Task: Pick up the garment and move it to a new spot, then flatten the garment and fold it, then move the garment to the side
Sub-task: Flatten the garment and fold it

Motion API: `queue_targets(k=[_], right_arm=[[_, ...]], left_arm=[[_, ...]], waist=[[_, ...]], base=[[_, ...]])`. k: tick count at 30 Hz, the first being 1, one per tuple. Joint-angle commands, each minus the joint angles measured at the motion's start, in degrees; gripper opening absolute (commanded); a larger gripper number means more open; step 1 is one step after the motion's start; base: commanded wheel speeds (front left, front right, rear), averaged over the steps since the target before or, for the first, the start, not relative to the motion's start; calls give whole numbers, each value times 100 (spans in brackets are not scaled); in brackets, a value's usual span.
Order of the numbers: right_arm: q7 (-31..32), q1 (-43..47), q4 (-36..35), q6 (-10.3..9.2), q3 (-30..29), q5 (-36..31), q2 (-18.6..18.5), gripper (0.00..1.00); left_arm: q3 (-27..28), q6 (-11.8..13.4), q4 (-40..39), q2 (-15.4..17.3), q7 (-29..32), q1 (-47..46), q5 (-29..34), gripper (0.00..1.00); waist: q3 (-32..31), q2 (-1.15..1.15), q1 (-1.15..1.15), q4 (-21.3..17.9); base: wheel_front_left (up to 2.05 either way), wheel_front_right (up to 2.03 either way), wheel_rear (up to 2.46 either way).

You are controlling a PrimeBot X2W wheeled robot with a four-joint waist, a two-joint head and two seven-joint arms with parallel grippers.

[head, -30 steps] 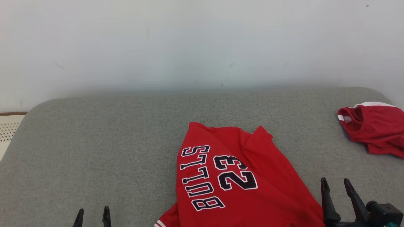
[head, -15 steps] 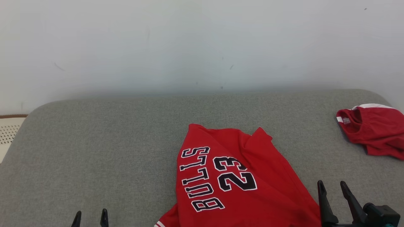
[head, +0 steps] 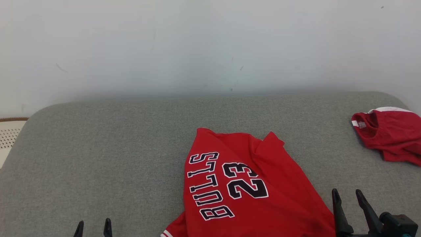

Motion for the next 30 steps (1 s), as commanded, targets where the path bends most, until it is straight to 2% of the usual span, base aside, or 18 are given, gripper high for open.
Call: queue_targets(k=[1, 17, 23, 30], right_arm=[[-12, 43, -1, -2, 0, -16, -21, 100], [14, 44, 32, -2, -19, -20, -13, 100], [236, 94, 192, -2, -51, 96, -61, 100], [460, 120, 612, -2, -84, 90, -154, 100]], left_arm=[[28, 15, 11, 2, -19, 32, 45, 100], [75, -33, 10, -33, -19, 27, -55, 100], [-92, -316, 190, -53, -19, 74, -290, 100], [-690, -725, 893, -48, -9, 92, -352, 100]], waist=[[5, 0, 0, 4], [12, 0, 0, -1], [11, 0, 0, 18], [73, 0, 0, 21]], base=[[0, 0, 0], [0, 0, 0], [0, 0, 0], [0, 0, 0]])
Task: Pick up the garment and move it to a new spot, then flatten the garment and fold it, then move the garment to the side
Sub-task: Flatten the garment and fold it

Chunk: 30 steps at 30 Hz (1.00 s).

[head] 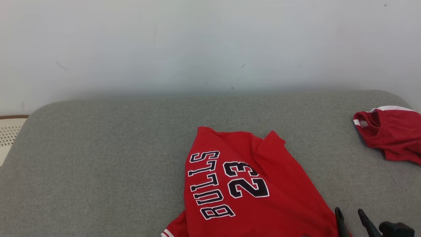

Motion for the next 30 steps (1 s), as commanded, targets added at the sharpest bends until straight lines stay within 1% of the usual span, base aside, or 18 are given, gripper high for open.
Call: queue_targets(k=[1, 4, 13, 17, 23, 26, 27, 28, 29, 30], right_arm=[[23, 56, 40, -2, 6, 11, -33, 100], [49, 27, 230, -2, 23, 34, -50, 100], [43, -194, 916, -2, 125, 143, -130, 100], [8, -363, 1215, -2, 236, 179, -150, 100], [80, -655, 1725, -2, 409, 274, -75, 100], [184, -710, 1963, -2, 550, 402, -30, 100], [239, -711, 2027, 0, 613, 459, -24, 85], [273, -719, 2087, 1, 683, 515, -19, 43], [279, -716, 2123, 1, 743, 579, -27, 0], [274, -722, 2153, 1, 793, 634, -43, 0]], left_arm=[[-33, -35, 43, 5, -10, 52, -84, 100], [-219, -106, 311, 6, -10, 13, -79, 100], [-659, -192, 904, 40, -15, -211, -174, 100], [-864, -216, 1114, 120, -16, -395, -23, 100], [-1127, -229, 1416, 152, -17, -703, 133, 100], [-1212, -222, 1608, 139, -18, -842, 117, 100], [-1225, -225, 1660, 136, -18, -870, 96, 100], [-1257, -228, 1743, 133, -18, -875, 65, 83], [-1288, -232, 1786, 127, -18, -890, 39, 22], [-1298, -230, 1785, 126, -18, -920, 13, 0]], waist=[[14, 0, 0, -4], [68, 0, 0, -16], [246, 0, 0, -32], [344, 0, 0, -40], [456, 0, 0, -59], [470, 0, 0, -60], [467, 0, 0, -63], [458, 0, 0, -67], [444, 0, 0, -71], [428, 0, 0, -76]], base=[[0, 0, 0], [0, 0, 0], [0, 0, 0], [0, 0, 0], [0, 0, 0], [0, 0, 0], [0, 0, 0], [0, 0, 0], [0, 0, 0], [0, 0, 0]])
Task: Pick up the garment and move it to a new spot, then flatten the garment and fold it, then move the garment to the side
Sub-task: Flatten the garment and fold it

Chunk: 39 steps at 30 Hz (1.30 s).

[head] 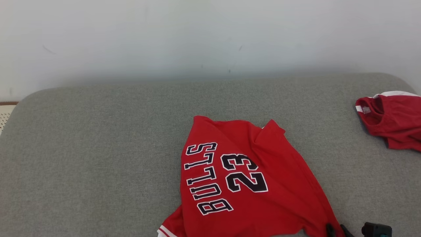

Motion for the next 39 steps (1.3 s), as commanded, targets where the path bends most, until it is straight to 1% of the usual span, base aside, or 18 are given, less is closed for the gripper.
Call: queue_targets(k=[1, 8, 14, 15, 20, 22, 24, 27, 29, 31, 33, 34, 36, 39], right_arm=[[65, 83, 151, 4, 155, 108, 40, 0], [-220, 82, 32, 3, 249, 366, -147, 0], [-316, 271, -469, 3, 294, 841, -239, 0], [-316, 271, -469, 3, 294, 841, -239, 0], [-167, 458, -1281, 3, 431, 1381, -362, 0], [-102, 457, -1648, 3, 495, 1583, -385, 0], [21, 344, -2042, 3, 609, 1738, -441, 0], [243, 55, -2495, 3, 749, 1991, -599, 0], [390, -247, -2687, 3, 856, 2115, -677, 0], [480, -610, -2790, 3, 922, 2212, -743, 0], [525, -1027, -2799, 3, 969, 2290, -781, 0], [530, -1249, -2761, 3, 985, 2332, -780, 0], [540, -1726, -2610, 3, 1074, 2292, -801, 0], [542, -2447, -2293, 3, 1206, 2386, -752, 0]], left_arm=[[-17, -3, 4, 23, -17, -51, -40, 0], [136, 100, -273, 26, -18, 145, -92, 0], [473, 292, -896, 60, -18, 462, -184, 0], [473, 292, -896, 60, -18, 462, -184, 0], [702, 298, -1533, 94, -18, 633, -281, 0], [733, 284, -1730, 211, -18, 529, -205, 0], [745, 251, -1892, 331, -2, 315, -139, 0], [736, 185, -2123, 568, 176, -131, -50, 0], [713, 138, -2260, 750, 364, -525, -15, 0], [659, 86, -2339, 853, 558, -967, -90, 0], [612, 52, -2331, 1039, 709, -1413, -71, 0], [578, 41, -2289, 1069, 765, -1636, -148, 0], [479, 15, -2126, 1276, 903, -2071, -54, 0], [373, 1, -1868, 1403, 965, -2752, -175, 0]], waist=[[-43, 0, 0, -15], [-170, 0, 0, -24], [-243, 0, 0, 24], [-243, 0, 0, 24], [-270, 0, 0, 53], [-273, 0, 0, 56], [-260, 0, 0, 32], [-202, 0, 0, -17], [-99, 0, 0, -59], [35, 0, 0, -87], [202, 0, 0, -125], [295, 0, 0, -135], [486, 0, 0, -167], [761, 0, 0, -178]], base=[[0, 0, 0], [0, 0, 0], [0, 0, 0], [0, 0, 0], [0, 0, 0], [0, 0, 0], [0, 0, 0], [0, 0, 0], [0, 0, 0], [0, 0, 0], [0, 0, 0], [0, 0, 0], [0, 0, 0], [0, 0, 0]])
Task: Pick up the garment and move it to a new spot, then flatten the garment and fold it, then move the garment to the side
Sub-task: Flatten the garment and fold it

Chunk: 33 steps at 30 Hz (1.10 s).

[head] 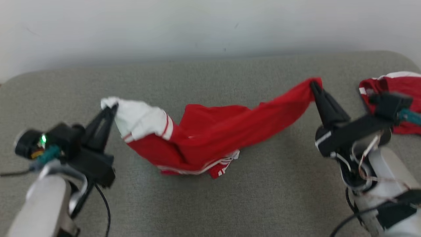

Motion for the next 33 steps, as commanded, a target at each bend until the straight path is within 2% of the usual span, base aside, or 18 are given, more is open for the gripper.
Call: queue_targets(k=[1, 13, 19, 25, 30, 33], right_arm=[[-3, -325, 139, 0, 58, 97, 40, 0], [89, -3374, 1968, 1, 538, 827, 305, 0], [-12, -4772, 2855, 1, 467, 1106, 443, 0], [-265, -5998, 3805, 1, 462, 937, 550, 0], [-534, -6892, 4463, 1, 439, 762, 588, 0], [-745, -7155, 4607, 1, 559, 628, 606, 0]], left_arm=[[-17, 0, 127, 97, -21, -309, -49, 0], [-772, -11, 1566, 586, 0, -3147, -465, 0], [-1233, -11, 2236, 721, 41, -4541, -683, 0], [-1451, -12, 2992, 680, 6, -5807, -849, 0], [-1483, -12, 3412, 368, -119, -6572, -1033, 0], [-1515, 0, 3621, 180, -330, -6850, -979, 0]], waist=[[428, -1, 0, -62], [1348, -1, 0, 105], [1581, -1, 0, 221], [1647, -1, 0, 294], [1640, -1, 0, 398], [1679, -1, 0, 469]], base=[[0, 0, 0], [0, 0, 0], [0, 0, 0], [0, 0, 0], [0, 0, 0], [0, 0, 0]])
